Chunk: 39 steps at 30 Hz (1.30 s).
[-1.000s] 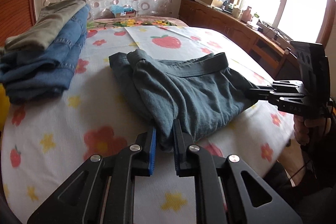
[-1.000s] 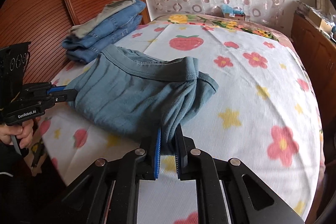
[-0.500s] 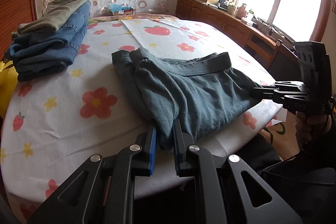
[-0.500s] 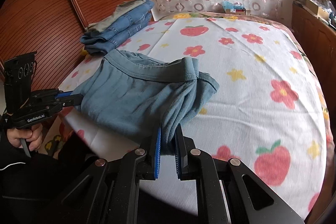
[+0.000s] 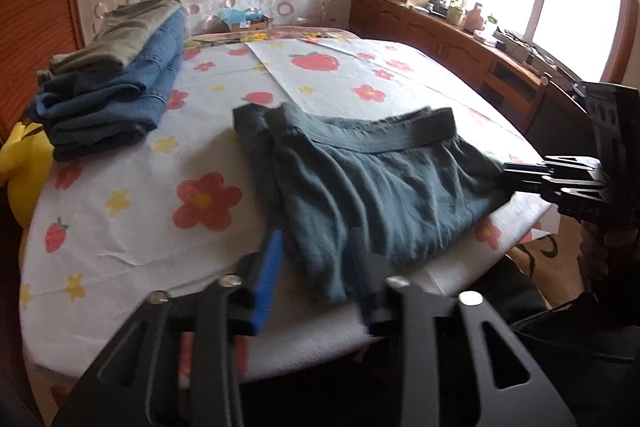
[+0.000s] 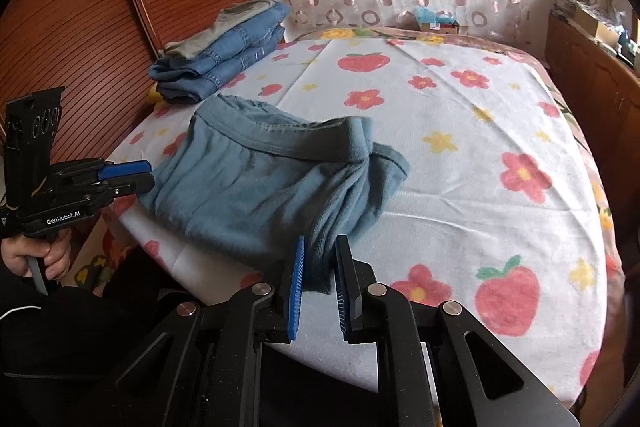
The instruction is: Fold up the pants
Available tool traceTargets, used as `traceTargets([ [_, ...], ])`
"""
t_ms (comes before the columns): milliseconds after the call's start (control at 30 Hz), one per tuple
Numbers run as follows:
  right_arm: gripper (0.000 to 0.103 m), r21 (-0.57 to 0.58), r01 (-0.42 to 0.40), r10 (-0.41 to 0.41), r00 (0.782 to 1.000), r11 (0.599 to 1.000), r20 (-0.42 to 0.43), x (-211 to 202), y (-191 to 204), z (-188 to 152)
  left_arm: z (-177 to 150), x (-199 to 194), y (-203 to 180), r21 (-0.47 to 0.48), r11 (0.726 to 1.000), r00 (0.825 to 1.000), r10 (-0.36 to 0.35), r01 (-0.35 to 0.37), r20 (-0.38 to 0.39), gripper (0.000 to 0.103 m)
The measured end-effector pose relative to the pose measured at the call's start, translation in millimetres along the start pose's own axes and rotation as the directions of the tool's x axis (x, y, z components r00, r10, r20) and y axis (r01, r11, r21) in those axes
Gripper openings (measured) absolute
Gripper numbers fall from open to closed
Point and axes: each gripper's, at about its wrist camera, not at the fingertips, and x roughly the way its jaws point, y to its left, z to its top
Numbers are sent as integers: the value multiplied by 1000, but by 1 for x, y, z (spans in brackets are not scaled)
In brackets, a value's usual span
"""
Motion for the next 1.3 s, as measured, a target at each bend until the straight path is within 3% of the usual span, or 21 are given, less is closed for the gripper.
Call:
traceTargets([
  [133, 18, 6, 34, -34, 999, 999, 18, -5, -3, 2, 6, 1, 6, -5, 1000, 1000, 4, -4, 6, 49],
  [200, 25, 3, 52, -52, 998, 999, 24, -6, -4, 3, 10, 3, 8, -7, 1000, 1000, 11, -11, 11, 67],
  [267, 36, 9, 65, -66, 997, 998, 29, -5, -5, 5, 12, 2, 8, -14, 1000, 1000, -3, 3, 22, 77],
  [367, 46, 14, 62, -63, 998, 998, 32, -2, -5, 6, 15, 3, 6, -9, 1000, 1000, -13, 13, 28, 77],
  [533, 52, 15, 73, -73, 997, 997, 29, 10, -8, 13, 21, 13, 5, 1, 1000, 1000, -7, 7, 15, 77],
  [933, 54, 31, 108, -108, 994, 994, -9, 53, -13, 32, 44, 63, 24, -65, 997, 996, 29, -34, -83, 77],
  [1300, 54, 30, 82, -82, 996, 996, -18, 61, -13, 36, 53, 78, 30, -80, 997, 995, -9, 1, -103, 77],
])
